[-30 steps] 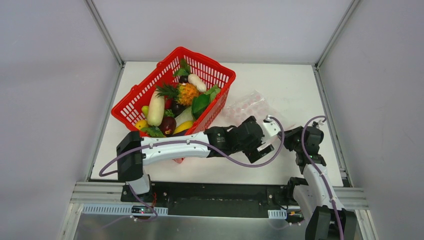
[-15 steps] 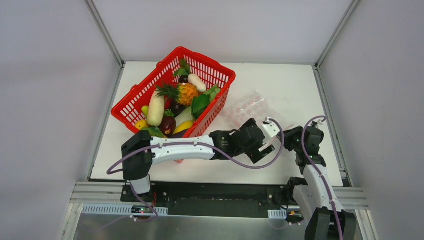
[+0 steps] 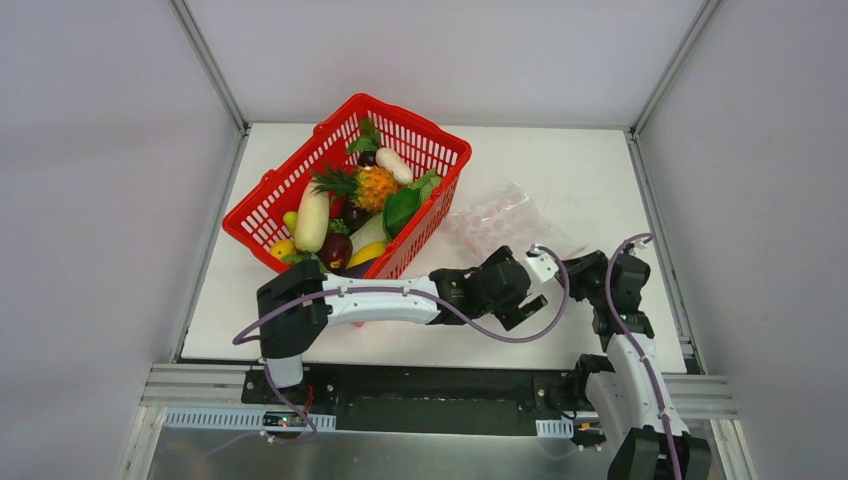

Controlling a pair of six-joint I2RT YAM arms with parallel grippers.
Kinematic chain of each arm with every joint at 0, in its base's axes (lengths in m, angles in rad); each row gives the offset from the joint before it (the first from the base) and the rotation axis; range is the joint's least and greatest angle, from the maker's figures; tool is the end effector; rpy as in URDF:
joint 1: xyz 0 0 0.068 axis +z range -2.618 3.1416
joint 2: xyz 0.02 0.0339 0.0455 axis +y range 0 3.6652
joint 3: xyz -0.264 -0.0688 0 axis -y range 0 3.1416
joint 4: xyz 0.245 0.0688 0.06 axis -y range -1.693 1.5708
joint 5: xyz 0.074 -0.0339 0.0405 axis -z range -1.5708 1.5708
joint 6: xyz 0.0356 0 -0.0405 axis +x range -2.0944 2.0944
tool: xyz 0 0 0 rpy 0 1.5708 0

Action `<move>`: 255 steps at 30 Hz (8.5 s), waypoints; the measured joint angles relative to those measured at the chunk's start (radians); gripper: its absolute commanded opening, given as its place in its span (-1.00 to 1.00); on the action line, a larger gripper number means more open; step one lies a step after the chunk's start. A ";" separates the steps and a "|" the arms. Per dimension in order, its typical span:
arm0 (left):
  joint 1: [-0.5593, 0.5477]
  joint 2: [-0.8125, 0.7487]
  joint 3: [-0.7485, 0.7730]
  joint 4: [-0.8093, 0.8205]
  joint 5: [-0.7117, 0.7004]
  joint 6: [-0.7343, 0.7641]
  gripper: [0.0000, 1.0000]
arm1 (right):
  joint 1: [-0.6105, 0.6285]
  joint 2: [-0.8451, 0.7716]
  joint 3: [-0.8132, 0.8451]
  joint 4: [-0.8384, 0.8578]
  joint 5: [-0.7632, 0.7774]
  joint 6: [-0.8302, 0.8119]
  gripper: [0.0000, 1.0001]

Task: Place the food in the zip-top bag and seal the zipper
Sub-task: Pick up the zipper food storage bag at the center of the board, then open the zipper of the food storage bag at the center of the board.

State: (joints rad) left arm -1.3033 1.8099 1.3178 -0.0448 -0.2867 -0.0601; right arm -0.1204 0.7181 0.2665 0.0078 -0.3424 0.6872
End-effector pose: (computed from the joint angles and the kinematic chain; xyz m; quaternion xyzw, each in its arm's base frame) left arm 0.1207 -0.4021 0.2518 0.4437 0.7406 -0.2118 0.4581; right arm 0.1652 -0.0079 0.1881 0.2436 0.8018 0.2855 0.4651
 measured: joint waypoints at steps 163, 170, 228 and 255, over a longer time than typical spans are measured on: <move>-0.018 -0.108 0.080 -0.164 0.005 -0.083 -0.01 | -0.014 -0.172 0.178 -0.158 -0.143 0.052 -0.75; -0.009 -0.079 0.072 -0.114 -0.029 -0.099 -0.57 | -0.014 -0.170 0.177 -0.143 -0.168 0.061 -0.73; 0.287 -0.262 0.022 -0.138 0.814 -0.162 -1.00 | -0.015 -0.273 0.169 0.079 -0.534 -0.030 -0.37; 0.267 -0.353 0.005 -0.189 0.586 -0.136 0.31 | -0.012 -0.281 0.179 0.100 -0.534 0.093 -1.00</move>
State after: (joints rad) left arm -1.0363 1.4567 1.3228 -0.2337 0.2989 -0.1959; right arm -0.1322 0.4370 0.4458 0.1078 -0.8764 0.7803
